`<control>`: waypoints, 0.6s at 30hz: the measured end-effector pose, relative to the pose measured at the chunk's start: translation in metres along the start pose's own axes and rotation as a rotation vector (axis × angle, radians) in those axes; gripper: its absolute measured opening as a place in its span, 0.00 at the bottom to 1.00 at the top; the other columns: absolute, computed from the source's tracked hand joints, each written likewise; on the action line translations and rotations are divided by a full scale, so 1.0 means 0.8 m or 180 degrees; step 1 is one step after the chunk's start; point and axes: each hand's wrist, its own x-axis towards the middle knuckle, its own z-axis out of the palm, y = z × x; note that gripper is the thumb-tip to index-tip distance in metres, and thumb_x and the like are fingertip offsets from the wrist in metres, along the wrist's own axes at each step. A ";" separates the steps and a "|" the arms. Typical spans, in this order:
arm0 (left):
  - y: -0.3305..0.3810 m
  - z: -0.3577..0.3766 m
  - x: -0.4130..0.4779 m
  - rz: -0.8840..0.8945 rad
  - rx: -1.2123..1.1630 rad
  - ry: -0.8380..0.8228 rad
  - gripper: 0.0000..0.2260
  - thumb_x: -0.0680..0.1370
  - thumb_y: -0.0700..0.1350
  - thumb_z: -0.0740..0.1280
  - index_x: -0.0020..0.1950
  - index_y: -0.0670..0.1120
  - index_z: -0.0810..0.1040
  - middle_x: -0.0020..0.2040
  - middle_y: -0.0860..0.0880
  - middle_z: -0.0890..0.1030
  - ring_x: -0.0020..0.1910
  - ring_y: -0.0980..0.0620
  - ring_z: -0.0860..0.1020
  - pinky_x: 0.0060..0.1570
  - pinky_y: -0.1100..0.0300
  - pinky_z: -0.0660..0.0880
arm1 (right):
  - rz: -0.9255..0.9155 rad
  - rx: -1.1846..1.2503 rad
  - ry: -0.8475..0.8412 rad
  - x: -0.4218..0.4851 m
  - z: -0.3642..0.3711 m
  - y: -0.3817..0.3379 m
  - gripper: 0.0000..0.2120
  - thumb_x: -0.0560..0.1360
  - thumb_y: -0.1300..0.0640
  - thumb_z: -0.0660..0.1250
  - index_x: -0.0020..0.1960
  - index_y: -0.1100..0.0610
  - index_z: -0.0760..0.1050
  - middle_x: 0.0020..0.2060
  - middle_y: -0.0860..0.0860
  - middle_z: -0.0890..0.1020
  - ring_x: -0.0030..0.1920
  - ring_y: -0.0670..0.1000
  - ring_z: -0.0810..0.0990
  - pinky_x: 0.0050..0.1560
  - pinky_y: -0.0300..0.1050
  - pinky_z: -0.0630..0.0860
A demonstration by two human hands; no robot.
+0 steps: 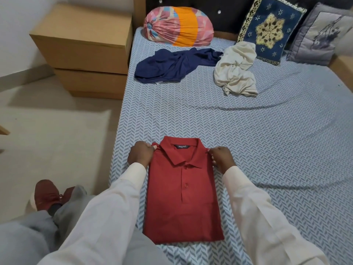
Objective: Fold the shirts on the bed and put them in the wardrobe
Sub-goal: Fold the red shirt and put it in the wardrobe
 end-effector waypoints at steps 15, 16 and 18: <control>-0.011 -0.014 -0.029 -0.0197 0.0267 0.0103 0.22 0.77 0.61 0.58 0.53 0.44 0.77 0.51 0.42 0.82 0.49 0.41 0.80 0.52 0.51 0.76 | -0.0159 -0.0268 -0.0130 0.022 -0.007 0.027 0.06 0.64 0.59 0.62 0.29 0.53 0.68 0.31 0.55 0.69 0.35 0.53 0.68 0.39 0.53 0.68; -0.015 -0.017 -0.040 -0.0145 0.0311 0.0006 0.24 0.78 0.63 0.56 0.51 0.43 0.78 0.49 0.42 0.82 0.47 0.41 0.80 0.50 0.51 0.76 | -0.0161 -0.0167 -0.0141 0.011 -0.012 0.032 0.04 0.64 0.57 0.62 0.32 0.53 0.68 0.32 0.56 0.70 0.34 0.53 0.69 0.38 0.52 0.69; -0.029 -0.022 -0.072 0.0016 0.0412 -0.0190 0.26 0.77 0.65 0.57 0.46 0.43 0.79 0.45 0.43 0.82 0.45 0.43 0.80 0.47 0.54 0.75 | -0.0163 -0.0228 -0.0149 -0.032 -0.020 0.045 0.10 0.64 0.49 0.67 0.38 0.54 0.71 0.32 0.54 0.75 0.32 0.52 0.74 0.38 0.50 0.74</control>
